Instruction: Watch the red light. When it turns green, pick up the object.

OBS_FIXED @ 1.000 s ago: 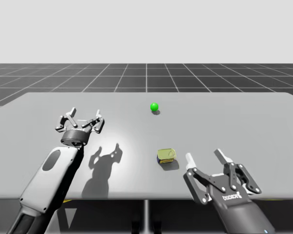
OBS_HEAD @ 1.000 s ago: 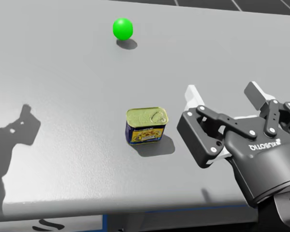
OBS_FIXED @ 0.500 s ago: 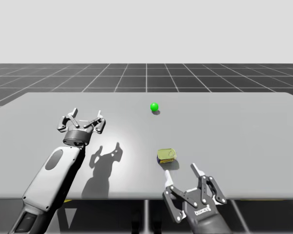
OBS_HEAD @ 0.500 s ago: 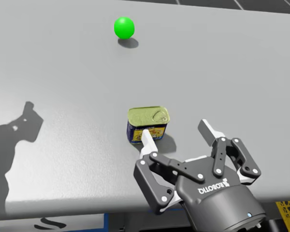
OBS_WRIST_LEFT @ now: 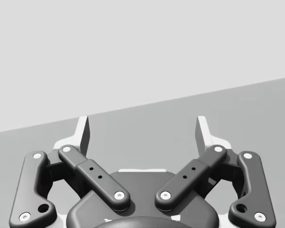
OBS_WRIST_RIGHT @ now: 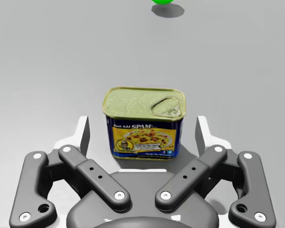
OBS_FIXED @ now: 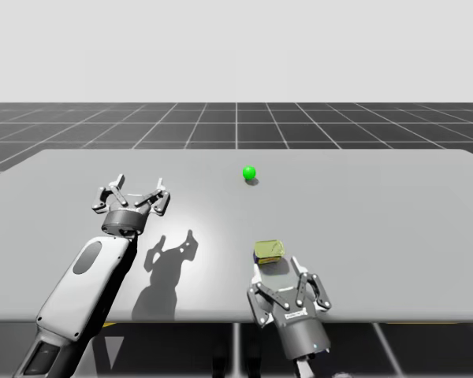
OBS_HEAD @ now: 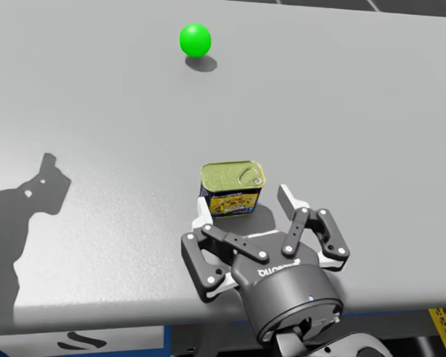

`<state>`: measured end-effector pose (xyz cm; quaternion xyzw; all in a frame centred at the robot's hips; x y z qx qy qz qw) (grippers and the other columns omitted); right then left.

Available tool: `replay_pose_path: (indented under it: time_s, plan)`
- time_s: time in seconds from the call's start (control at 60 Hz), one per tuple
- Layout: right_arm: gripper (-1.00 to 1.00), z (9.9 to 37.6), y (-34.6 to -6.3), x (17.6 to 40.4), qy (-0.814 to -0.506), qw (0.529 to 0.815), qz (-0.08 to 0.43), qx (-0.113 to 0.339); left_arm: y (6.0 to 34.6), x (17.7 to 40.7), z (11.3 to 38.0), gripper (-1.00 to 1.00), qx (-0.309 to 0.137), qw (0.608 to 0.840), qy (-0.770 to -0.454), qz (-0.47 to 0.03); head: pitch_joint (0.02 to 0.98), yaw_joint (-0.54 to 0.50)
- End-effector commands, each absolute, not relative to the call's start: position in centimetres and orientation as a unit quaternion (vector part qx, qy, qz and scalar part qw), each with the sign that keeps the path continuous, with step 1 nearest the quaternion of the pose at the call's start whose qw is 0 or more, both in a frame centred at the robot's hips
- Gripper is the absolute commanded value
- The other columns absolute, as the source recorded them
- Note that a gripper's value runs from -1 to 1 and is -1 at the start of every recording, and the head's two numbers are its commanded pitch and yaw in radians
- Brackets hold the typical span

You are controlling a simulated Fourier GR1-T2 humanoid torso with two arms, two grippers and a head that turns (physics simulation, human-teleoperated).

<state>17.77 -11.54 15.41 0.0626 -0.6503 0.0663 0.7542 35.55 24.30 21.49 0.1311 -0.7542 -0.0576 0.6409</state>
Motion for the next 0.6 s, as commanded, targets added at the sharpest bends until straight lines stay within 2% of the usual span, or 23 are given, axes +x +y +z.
replay_pose_path:
  time_s: [0.017, 0.217, 0.6]
  plan:
    - [-1.00, 14.4, -11.0, 18.9, -0.646, 0.759, 0.067, 0.045, 24.3, 35.6, 21.5, -1.00, 0.133, 0.639, -0.755, -0.057, 0.891, -0.14]
    - [-1.00, 13.5, -10.6, 20.4, -0.641, 0.765, 0.060, 0.021, 24.3, 35.6, 21.6, -1.00, 0.133, 0.638, -0.756, -0.057, 0.892, -0.14]
    - [-1.00, 12.7, -9.5, 22.5, -0.619, 0.783, 0.058, 0.020, 24.2, 35.5, 21.6, -1.00, 0.136, 0.636, -0.758, -0.061, 0.892, -0.14]
